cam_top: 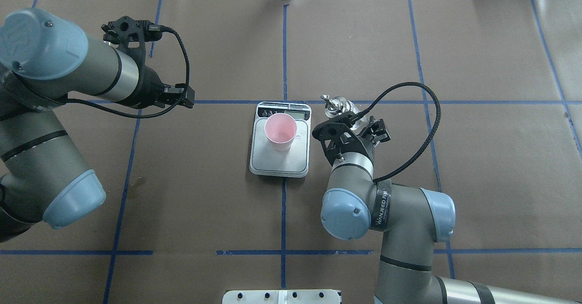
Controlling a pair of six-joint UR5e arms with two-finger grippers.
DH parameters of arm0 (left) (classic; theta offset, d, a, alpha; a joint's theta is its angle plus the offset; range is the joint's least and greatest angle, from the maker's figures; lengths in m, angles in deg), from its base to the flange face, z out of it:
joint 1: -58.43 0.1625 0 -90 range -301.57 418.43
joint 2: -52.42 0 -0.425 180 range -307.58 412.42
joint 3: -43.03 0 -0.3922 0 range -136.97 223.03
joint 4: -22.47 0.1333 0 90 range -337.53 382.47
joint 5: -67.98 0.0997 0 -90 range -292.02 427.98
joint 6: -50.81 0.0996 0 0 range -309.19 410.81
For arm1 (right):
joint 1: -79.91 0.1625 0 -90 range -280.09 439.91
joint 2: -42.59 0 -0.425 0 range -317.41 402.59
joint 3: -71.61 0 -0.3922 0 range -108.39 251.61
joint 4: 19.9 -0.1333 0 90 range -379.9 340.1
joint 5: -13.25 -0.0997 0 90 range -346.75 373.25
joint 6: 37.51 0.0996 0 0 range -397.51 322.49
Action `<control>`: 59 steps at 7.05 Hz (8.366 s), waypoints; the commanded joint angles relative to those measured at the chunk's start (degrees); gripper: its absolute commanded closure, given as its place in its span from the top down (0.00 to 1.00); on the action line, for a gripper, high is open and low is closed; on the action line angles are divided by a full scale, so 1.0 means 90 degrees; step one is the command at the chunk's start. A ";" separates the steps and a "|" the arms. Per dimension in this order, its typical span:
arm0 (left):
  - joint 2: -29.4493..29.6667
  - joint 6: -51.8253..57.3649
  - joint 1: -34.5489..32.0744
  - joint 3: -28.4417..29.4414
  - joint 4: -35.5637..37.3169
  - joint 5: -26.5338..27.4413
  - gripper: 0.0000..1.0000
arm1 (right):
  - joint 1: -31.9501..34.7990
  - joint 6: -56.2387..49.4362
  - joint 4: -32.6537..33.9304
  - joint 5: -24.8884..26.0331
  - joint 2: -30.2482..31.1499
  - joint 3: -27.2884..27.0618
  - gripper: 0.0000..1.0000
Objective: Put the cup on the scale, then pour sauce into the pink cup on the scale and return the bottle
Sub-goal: 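Carry the bottle with the right gripper over the pink cup, then tilt the bottle with the right gripper to pour into the pink cup, then turn the bottle upright and carry it back with the right gripper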
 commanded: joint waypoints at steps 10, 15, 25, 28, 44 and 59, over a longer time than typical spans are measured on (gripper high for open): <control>-0.0011 -0.0003 -0.0001 0.0043 0.0008 0.0001 0.66 | 0.0053 -0.2904 0.0868 0.0738 -0.0451 0.0419 0.00; -0.0011 -0.0013 -0.0001 0.0063 0.0008 0.0001 0.66 | -0.0064 -0.3946 0.1062 0.1226 -0.0403 0.0429 0.00; -0.0011 0.0006 0.0009 0.0082 0.0008 0.0010 0.67 | 0.0053 -0.5383 0.1092 0.1772 -0.0715 0.0858 0.00; -0.0090 0.0026 0.0038 0.0073 -0.0002 0.0010 0.67 | 0.0063 -0.6067 0.1092 0.2163 -0.0822 0.0927 0.00; -0.0099 0.0026 0.0038 0.0014 0.0008 0.0010 0.67 | 0.0063 -0.4571 -0.1755 0.1473 -0.0120 0.0937 0.00; -0.0089 -0.0052 0.0048 0.0004 0.0018 0.0020 0.67 | 0.0708 0.2545 -0.6779 -0.0377 0.3210 0.0458 0.00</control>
